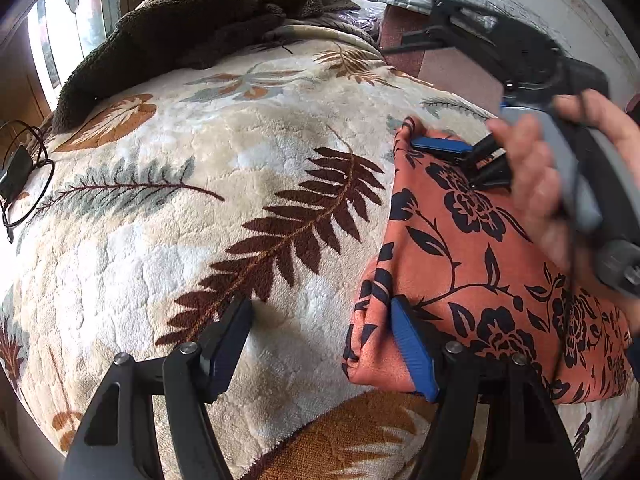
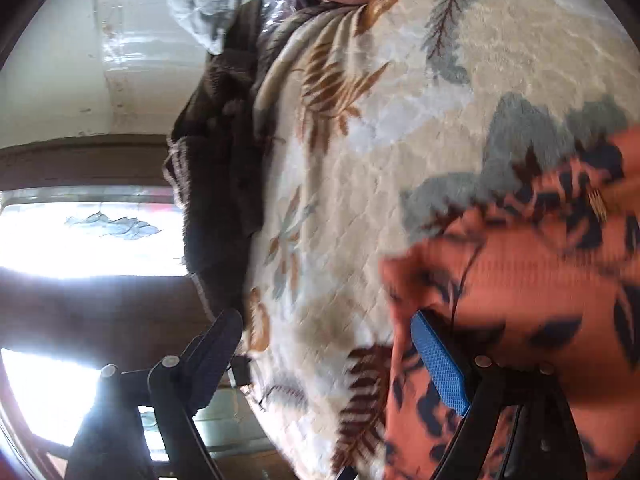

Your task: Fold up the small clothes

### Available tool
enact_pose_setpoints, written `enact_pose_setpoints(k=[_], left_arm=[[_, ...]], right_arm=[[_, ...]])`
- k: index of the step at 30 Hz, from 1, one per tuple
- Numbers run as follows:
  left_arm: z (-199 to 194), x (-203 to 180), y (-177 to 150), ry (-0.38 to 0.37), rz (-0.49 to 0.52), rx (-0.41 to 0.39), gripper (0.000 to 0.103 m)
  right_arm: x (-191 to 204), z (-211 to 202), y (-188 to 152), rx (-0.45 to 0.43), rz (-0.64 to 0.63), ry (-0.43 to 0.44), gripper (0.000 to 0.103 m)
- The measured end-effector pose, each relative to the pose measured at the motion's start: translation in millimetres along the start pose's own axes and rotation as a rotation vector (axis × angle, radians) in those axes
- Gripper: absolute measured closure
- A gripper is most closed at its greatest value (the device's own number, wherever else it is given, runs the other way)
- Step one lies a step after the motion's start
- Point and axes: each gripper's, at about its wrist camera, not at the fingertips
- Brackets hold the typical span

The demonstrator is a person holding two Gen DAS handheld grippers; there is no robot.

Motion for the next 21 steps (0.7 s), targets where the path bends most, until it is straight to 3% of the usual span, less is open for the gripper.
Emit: enact_pose_setpoints(k=[2, 4, 7, 10, 15, 18, 21], left_arm=[[1, 0, 0, -0.001, 0.003, 0.001, 0.032], [2, 1, 3, -0.009, -0.015, 0.002, 0.032], [-3, 1, 5, -0.017, -0.038, -0.022, 0.032], [-18, -4, 4, -0.018, -0.031, -0.084, 0.032], [-37, -25, -5, -0.019, 0.045, -0.198, 0.032], [-38, -43, -14, -0.041, 0.126, -0.211, 0.032], [-38, -60, -20, -0.042, 0.176, -0.206, 0.032]], right_arm=[[-4, -3, 14, -0.078, 0.041, 0.007, 0.014], [8, -25, 9, -0.160, -0.007, -0.020, 0.014], [19, -79, -28, -0.212, -0.111, -0.028, 0.014], [4, -152, -94, -0.278, -0.173, -0.052, 0.014], [-82, -275, -201, -0.395, -0.079, -0.072, 0.013], [-156, -335, -223, -0.471, 0.099, -0.095, 0.011], [-223, -380, -232, -0.579, 0.328, 0.027, 0.011]])
Point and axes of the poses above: each gripper's, at about its wrist camera, not at the fingertips, and z roughly the way its jaws point, x to its left, y to its top, and after that the axes turned 2 degrees about z, right-handed
